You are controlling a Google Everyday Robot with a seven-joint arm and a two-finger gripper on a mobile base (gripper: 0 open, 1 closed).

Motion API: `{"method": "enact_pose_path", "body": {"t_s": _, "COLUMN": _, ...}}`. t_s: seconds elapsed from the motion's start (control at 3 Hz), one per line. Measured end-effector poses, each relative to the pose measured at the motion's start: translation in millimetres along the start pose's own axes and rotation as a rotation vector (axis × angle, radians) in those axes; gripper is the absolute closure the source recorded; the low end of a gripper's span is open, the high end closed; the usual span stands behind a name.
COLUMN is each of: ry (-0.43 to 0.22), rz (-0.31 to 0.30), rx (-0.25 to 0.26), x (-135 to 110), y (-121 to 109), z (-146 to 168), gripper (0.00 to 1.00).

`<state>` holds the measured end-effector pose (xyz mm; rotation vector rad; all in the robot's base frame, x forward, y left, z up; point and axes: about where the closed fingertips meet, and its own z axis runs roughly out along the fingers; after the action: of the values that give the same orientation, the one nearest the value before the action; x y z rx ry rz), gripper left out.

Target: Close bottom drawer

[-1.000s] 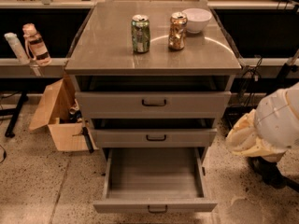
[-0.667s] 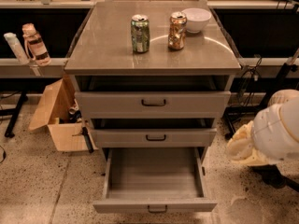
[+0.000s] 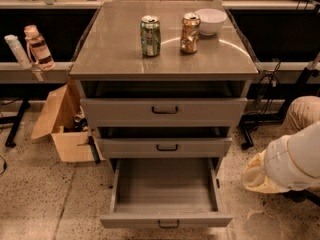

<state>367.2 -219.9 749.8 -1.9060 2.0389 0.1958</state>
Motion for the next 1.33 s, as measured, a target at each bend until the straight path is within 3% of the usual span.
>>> {"method": "enact_pose_path", "body": {"t_s": 1.33, "ry": 0.036, "rz": 0.104, "rx": -0.097, "x": 49.3, "y": 15.0, "z": 84.3, "gripper": 1.00}}
